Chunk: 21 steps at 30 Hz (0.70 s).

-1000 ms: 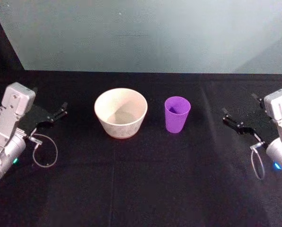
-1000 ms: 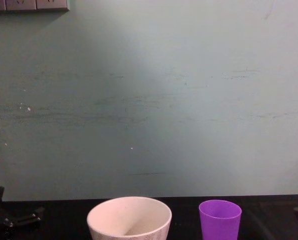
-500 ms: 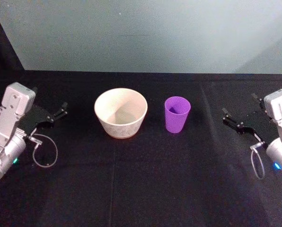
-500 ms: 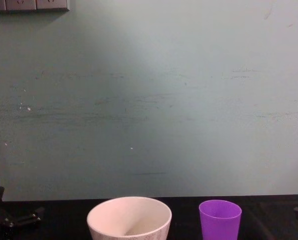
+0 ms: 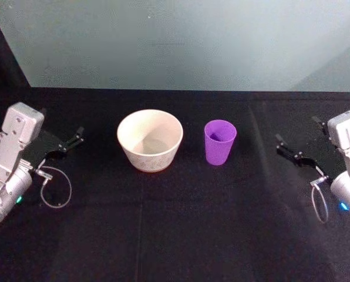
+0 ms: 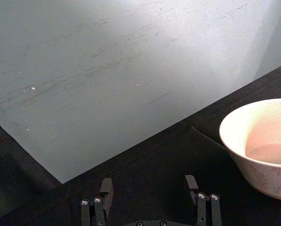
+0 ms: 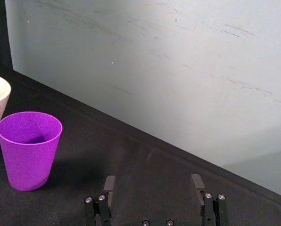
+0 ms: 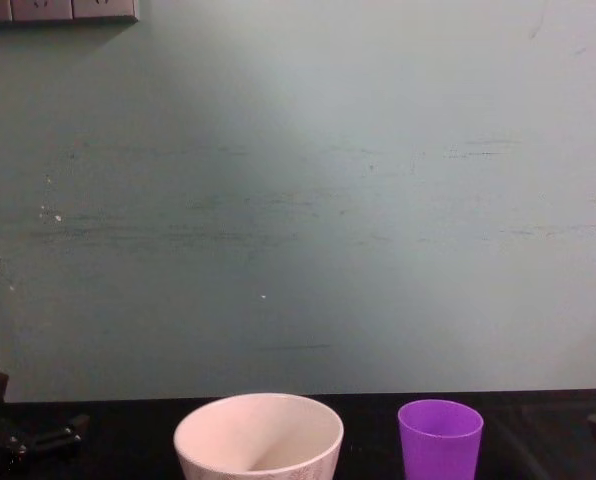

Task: Pick up the cup and pour the mung beans from the cup into the bowl.

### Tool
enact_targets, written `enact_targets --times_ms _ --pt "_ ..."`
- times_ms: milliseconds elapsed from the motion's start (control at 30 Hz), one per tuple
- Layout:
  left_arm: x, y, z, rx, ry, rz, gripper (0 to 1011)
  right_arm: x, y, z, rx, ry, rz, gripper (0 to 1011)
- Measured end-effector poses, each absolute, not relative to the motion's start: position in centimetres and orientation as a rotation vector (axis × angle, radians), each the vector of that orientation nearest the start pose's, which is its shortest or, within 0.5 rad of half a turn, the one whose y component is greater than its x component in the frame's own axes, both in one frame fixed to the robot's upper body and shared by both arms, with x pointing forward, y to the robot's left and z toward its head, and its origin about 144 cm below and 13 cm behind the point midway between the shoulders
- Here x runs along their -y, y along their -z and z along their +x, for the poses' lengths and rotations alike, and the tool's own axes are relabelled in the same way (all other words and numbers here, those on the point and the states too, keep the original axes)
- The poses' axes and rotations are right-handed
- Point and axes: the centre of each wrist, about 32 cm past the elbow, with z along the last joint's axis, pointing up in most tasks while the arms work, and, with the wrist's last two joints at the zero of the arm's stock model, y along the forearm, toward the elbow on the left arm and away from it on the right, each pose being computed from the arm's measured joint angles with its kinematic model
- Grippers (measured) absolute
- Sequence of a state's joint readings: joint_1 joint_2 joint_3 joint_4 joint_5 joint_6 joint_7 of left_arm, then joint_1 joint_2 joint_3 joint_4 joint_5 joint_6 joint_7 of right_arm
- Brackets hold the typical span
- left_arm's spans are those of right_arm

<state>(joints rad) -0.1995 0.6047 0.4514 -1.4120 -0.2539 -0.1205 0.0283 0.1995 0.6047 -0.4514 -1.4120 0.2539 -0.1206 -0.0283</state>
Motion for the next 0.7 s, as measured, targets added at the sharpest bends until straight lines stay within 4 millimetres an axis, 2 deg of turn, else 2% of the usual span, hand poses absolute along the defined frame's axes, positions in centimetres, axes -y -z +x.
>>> enact_targets --times_ms 433,700 --pt "-31.0 -114.0 48.9 0.285 -1.248 0.305 1000 31.0 -114.0 48.8 0.284 1.248 -0.304 1002" --pt "-31.0 -114.0 48.9 0.285 -1.248 0.304 1000 30.7 -113.2 47.8 0.251 1.178 -0.304 1002"
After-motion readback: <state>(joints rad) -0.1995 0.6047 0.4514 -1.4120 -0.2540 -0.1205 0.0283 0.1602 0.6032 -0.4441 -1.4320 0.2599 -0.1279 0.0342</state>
